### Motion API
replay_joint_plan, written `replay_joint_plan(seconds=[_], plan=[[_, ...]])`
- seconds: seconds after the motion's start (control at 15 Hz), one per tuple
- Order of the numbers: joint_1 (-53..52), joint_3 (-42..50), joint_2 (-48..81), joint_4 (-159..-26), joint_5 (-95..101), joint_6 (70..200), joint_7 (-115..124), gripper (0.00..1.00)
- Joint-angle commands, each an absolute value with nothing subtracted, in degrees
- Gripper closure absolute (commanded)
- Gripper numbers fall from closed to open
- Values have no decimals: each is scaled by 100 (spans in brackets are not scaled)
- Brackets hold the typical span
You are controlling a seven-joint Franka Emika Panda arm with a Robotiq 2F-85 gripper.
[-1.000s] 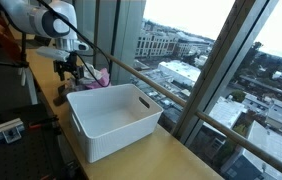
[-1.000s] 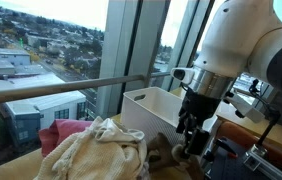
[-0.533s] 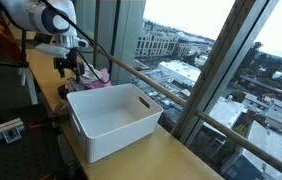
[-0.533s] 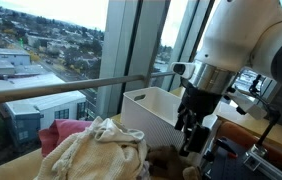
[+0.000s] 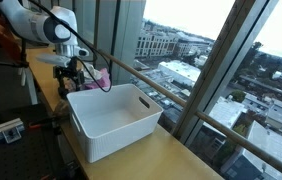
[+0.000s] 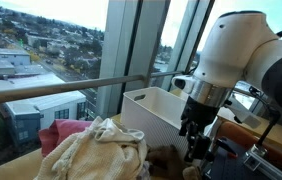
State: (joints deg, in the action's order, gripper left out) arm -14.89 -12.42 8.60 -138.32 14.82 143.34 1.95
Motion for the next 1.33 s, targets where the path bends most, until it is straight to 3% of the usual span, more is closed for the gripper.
replay_joint_plan(seconds=[0.0, 0.47, 1.27], plan=[[-1469, -1079, 1293, -13924, 1800, 14707, 322, 0], [-1600, -1035, 1458, -14099, 2087, 14923, 503, 0], [-1944, -1594, 631, -14493, 2152, 14482, -268, 0]])
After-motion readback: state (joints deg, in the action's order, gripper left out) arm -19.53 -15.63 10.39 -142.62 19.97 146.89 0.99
